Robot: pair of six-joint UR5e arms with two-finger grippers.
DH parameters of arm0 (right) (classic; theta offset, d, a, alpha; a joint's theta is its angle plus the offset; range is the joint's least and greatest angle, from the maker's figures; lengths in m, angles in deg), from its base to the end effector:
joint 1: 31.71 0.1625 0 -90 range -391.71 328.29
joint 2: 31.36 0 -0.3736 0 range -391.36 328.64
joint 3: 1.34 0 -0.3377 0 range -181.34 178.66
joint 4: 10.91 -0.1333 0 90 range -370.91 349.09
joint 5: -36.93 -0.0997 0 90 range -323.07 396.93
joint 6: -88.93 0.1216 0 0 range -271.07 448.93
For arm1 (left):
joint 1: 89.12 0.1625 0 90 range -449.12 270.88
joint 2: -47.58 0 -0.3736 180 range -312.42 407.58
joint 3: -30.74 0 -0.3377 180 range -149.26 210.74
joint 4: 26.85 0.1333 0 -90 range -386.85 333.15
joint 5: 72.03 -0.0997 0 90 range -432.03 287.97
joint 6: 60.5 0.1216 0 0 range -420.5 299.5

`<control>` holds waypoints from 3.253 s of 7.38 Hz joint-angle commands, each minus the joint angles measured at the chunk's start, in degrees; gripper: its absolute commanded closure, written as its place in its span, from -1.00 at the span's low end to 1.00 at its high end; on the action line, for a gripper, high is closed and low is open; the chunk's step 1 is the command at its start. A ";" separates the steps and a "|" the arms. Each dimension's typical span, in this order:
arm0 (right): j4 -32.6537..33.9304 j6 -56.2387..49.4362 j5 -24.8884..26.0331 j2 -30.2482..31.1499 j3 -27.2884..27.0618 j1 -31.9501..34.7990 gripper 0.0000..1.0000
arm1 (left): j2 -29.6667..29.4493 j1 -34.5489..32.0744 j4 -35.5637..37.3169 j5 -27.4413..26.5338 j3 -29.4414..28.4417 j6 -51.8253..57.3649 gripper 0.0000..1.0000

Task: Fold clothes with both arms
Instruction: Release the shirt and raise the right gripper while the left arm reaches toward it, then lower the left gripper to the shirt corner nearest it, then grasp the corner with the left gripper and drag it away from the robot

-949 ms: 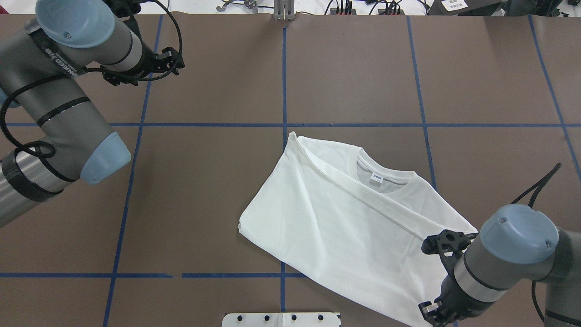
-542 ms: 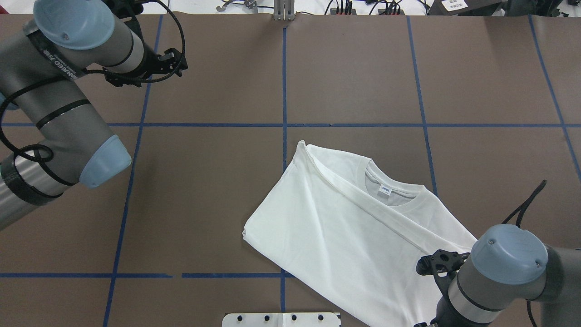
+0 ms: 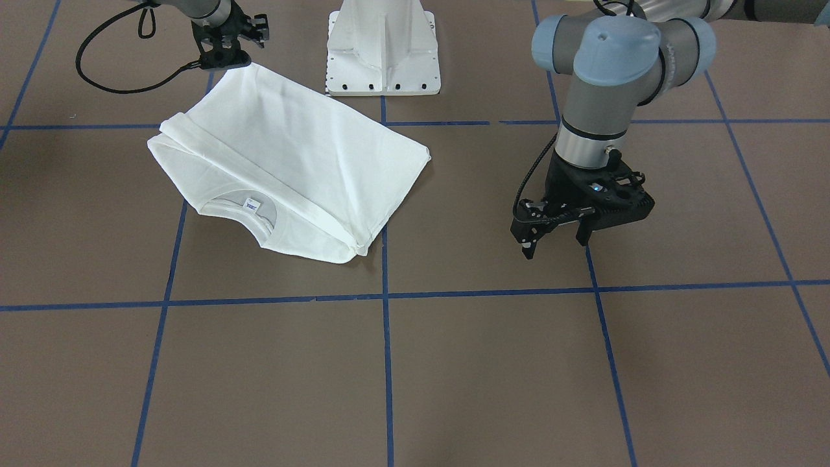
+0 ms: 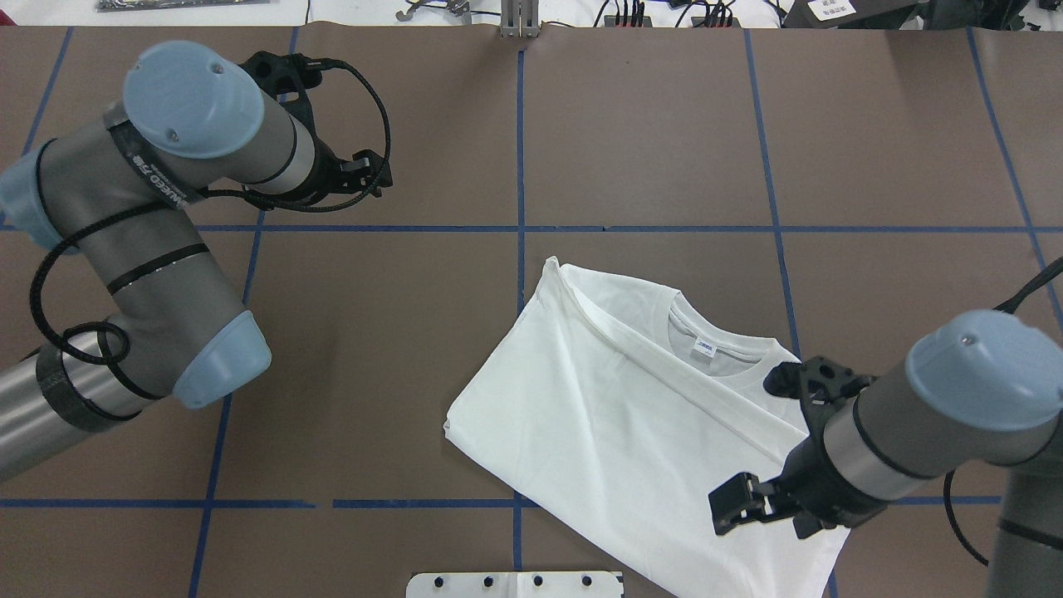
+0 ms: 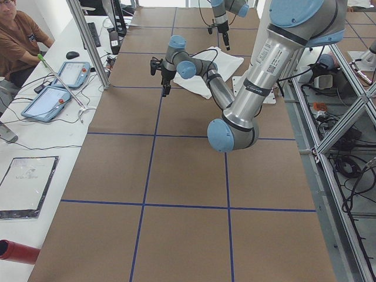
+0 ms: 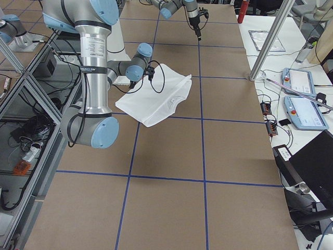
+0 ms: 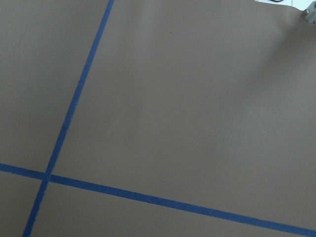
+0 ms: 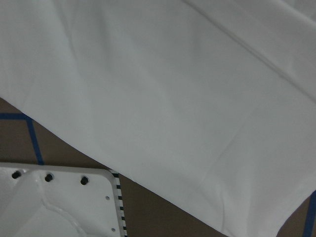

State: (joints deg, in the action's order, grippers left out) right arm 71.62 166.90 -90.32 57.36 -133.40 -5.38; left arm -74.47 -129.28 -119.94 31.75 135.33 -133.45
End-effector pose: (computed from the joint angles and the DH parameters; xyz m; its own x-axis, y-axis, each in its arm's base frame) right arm -0.3248 -0.2274 0.2881 0.5399 0.0821 0.8378 0.1840 0.9597 -0.2125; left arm 0.3795 -0.4568 0.2339 0.6152 -0.1466 -0.7746 0.3212 0.9439 0.0765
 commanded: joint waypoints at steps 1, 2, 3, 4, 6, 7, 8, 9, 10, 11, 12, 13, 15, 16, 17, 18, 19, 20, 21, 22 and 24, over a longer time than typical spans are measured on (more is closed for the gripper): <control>0.00 -0.71 -0.36 -2.14 -1.18 13.16 -1.00 | -0.56 9.00 -0.43 2.75 1.32 -10.38 -0.99; -0.26 -0.72 -0.45 -2.75 -1.96 17.84 -1.00 | -0.82 12.18 -1.56 2.75 1.24 -15.24 -0.99; -0.35 -0.72 -0.54 -5.37 -1.88 20.50 -1.00 | -0.65 13.52 -2.62 2.84 1.32 -19.03 -0.99; -0.44 -0.72 -0.63 -5.92 -1.97 21.65 -1.00 | -0.74 15.97 -2.63 2.75 1.50 -24.12 -0.99; -0.44 -0.72 -0.63 -5.84 -2.14 22.80 -1.00 | -0.13 19.32 -5.59 2.40 -1.46 -27.15 -0.98; -0.44 -0.72 -0.63 -5.92 -2.15 22.81 -1.00 | -0.04 19.42 -9.79 2.40 -4.53 -29.42 -0.98; -0.44 -0.72 -0.63 -6.01 -2.15 22.63 -1.00 | -0.21 19.68 -10.01 2.31 -4.56 -31.27 -0.97; -0.44 -0.72 -0.63 -6.01 -1.97 22.63 -1.00 | -0.21 19.94 -9.84 2.31 -4.30 -31.37 -0.97; -0.44 -0.72 -0.54 -5.92 -2.06 22.72 -1.00 | -0.38 20.38 -9.58 2.31 -3.95 -31.55 -0.97; -0.35 -0.72 -0.63 -5.83 -2.06 22.63 -1.00 | 0.05 21.60 -9.57 2.22 -4.04 -31.55 -0.96; -0.44 -0.72 -0.54 -5.92 -2.06 22.81 -1.00 | 0.23 22.49 -9.57 2.22 -4.65 -31.46 -0.95; -0.44 -0.72 -0.63 -6.01 -2.06 22.72 -1.00 | 0.23 22.50 -9.57 2.22 -4.83 -31.55 -0.93; -0.35 -0.72 -0.45 -6.01 -1.80 22.63 -1.00 | 0.14 22.50 -9.49 2.22 -5.09 -31.46 -0.78; -0.35 -0.72 -0.37 -5.92 -1.71 22.72 -1.00 | 0.05 22.32 -9.49 2.22 -5.35 -31.46 -0.72; -0.35 -0.72 -0.45 -5.83 -1.62 22.81 -1.00 | 0.05 22.06 -9.49 2.14 -6.05 -31.38 -0.64; -0.35 -0.72 -0.45 -5.83 -1.62 22.72 -1.00 | 0.05 21.80 -9.49 2.05 -6.32 -31.37 -0.39; -0.35 -0.72 -0.45 -5.75 -1.71 22.89 -1.00 | 0.05 21.53 -9.40 1.27 -6.32 -31.29 0.10; -0.35 -0.72 -0.54 -5.57 -1.62 22.90 -1.00 | -0.03 20.92 -9.22 1.26 -6.32 -31.29 0.70; -0.35 -0.72 -0.54 -5.48 -1.71 22.90 -1.00 | -0.12 20.74 -9.05 1.34 -6.06 -31.20 1.00; -0.35 -0.72 -0.63 -5.48 -1.71 22.90 -1.00 | -0.38 20.74 -8.96 1.52 -5.54 -31.11 1.00; -0.26 -0.72 -0.63 -5.22 -1.62 22.98 -1.00 | -0.56 20.65 -8.96 1.96 -4.40 -31.02 1.00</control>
State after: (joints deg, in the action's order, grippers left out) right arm 71.32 166.19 -90.93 51.97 -135.06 17.57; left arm -74.94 -108.58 -128.95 33.46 130.13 -164.56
